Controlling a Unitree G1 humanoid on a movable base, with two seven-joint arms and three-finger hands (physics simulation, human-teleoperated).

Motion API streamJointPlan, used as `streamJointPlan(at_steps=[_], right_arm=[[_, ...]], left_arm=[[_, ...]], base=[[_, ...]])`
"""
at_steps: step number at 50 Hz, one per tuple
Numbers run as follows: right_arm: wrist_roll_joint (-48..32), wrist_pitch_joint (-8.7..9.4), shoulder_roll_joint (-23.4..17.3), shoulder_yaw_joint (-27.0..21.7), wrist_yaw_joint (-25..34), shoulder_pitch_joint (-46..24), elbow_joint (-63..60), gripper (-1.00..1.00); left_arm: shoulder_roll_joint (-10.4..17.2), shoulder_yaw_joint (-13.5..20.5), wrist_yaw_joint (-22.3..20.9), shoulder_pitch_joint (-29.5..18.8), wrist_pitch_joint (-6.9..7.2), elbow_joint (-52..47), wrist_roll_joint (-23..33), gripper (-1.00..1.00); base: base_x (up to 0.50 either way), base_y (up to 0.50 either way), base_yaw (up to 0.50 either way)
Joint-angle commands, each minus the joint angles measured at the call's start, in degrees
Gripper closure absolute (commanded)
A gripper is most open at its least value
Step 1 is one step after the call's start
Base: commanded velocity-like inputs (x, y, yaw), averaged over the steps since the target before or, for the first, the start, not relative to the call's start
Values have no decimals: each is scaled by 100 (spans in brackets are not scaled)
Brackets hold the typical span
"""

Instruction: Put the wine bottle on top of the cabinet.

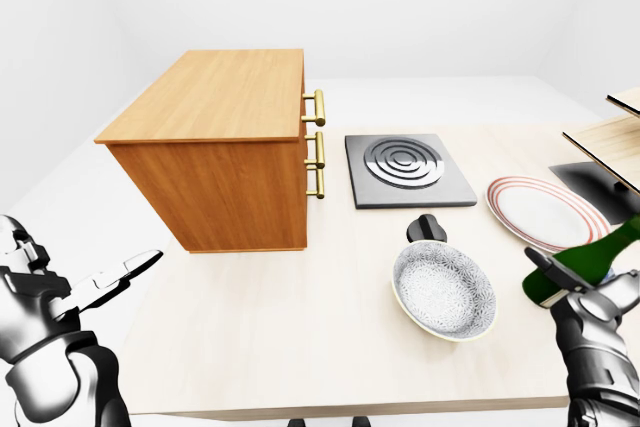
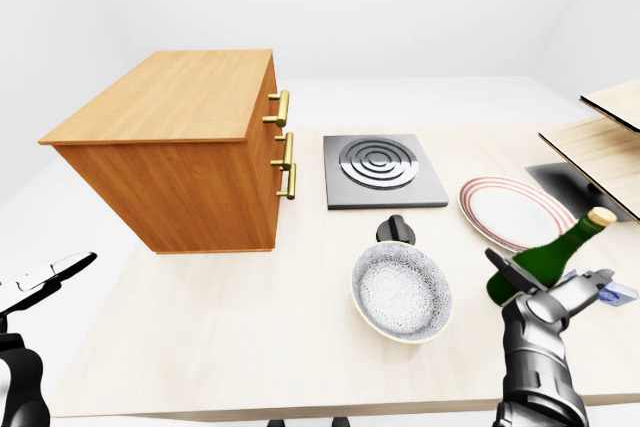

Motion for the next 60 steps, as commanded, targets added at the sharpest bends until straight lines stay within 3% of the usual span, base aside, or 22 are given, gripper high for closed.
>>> streamJointPlan(at_steps=[1, 11, 12, 13, 14, 15, 43, 48, 50, 51, 54, 60], right_arm=[[147, 0, -86, 101, 0, -137, 384, -100], [176, 0, -104, 178, 0, -252, 657, -100], [173, 0, -109, 187, 0, -249, 659, -89], [179, 0, -112, 189, 0, -243, 654, -3], [184, 0, -112, 193, 0, -238, 645, 53], [188, 0, -113, 198, 0, -235, 636, 84], [254, 0, -94, 52, 0, 38, 268, 84], [336, 0, -69, -119, 0, 303, -430, 84], [293, 0, -36, -265, 0, 610, -1356, 85], [189, 164, -20, -344, 0, 764, -1971, 86], [-48, 964, 91, -718, 0, 987, -3369, 86], [-519, 1000, 170, -1243, 0, 829, -5049, 87]], left_arm=[[-1, -21, 6, -1, 0, -18, 18, -100], [8, 6, -3, -7, 0, -20, 4, -100], [8, 5, -3, -7, 0, -22, 6, -100], [8, 9, -2, -6, 0, -21, 4, -100], [7, 12, -3, -5, 0, -23, 0, -100], [8, 11, 0, -7, 0, -24, 3, -100], [-1, -32, 17, -15, 0, 15, 34, -100], [-1, -39, 19, -9, 0, 25, 36, -100], [7, -28, 24, -14, 0, 19, 27, -100], [11, -23, 23, -16, 0, 18, 22, -100], [6, -38, 24, -15, 0, 28, 36, -100], [11, -39, 29, -20, 0, -1, 30, -100]], base=[[0, 0, 0], [0, 0, 0], [0, 0, 0], [0, 0, 0], [0, 0, 0], [0, 0, 0], [0, 0, 0], [0, 0, 0], [0, 0, 0], [0, 0, 0], [0, 0, 0], [0, 0, 0]])
